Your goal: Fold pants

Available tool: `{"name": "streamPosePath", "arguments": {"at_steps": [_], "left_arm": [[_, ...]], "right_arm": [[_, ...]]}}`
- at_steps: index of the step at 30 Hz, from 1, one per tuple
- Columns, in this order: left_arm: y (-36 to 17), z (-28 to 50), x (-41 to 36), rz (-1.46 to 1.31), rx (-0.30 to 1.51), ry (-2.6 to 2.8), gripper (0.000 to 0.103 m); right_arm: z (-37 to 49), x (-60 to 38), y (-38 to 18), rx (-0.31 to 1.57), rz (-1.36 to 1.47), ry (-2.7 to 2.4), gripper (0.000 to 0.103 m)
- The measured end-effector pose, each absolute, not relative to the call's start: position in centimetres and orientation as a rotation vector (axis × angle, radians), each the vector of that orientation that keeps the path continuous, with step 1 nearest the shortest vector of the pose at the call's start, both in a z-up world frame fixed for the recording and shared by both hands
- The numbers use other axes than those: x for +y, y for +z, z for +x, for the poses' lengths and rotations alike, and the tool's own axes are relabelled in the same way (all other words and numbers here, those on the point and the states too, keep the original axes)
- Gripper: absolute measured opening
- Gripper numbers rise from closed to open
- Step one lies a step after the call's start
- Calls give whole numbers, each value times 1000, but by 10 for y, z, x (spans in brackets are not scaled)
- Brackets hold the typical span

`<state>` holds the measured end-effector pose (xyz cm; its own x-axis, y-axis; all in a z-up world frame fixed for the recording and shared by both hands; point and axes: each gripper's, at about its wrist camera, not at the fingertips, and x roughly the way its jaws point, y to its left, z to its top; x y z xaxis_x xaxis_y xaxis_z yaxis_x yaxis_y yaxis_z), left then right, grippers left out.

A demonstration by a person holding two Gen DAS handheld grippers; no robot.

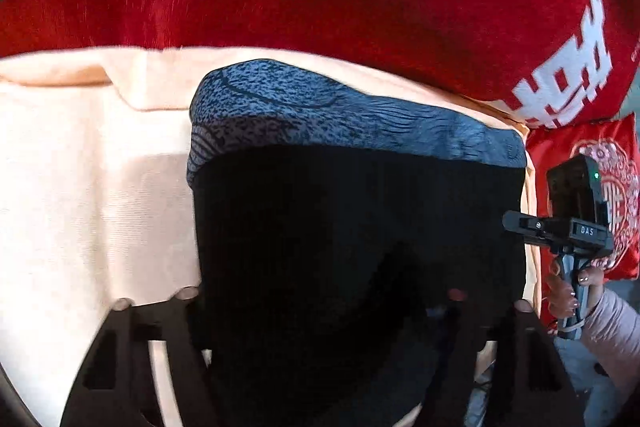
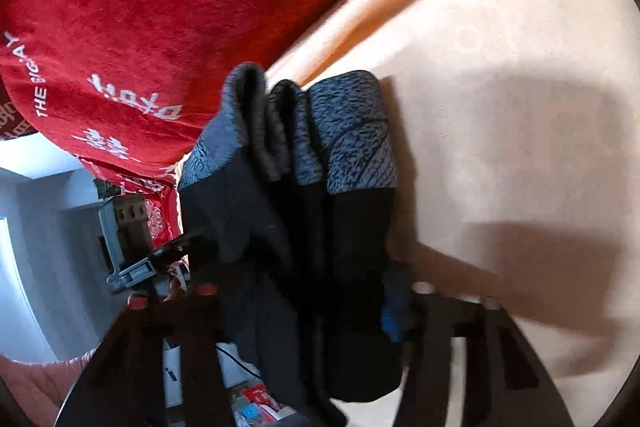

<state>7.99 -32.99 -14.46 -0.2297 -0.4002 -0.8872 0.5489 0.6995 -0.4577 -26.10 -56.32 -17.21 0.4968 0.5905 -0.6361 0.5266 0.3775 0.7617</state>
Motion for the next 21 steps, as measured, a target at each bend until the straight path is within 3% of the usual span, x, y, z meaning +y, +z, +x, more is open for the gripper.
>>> {"name": "streamPosePath", "arguments": {"at_steps": [4,21], "left_arm": [[-128,76,-327,126,1559,-872,59],[-85,20,-237,76,1592,-795,59]], "right_arm": [[-264,-560,-161,1093,1304,60,40],[-308,-484,-129,1075,1411,172,39]]}}
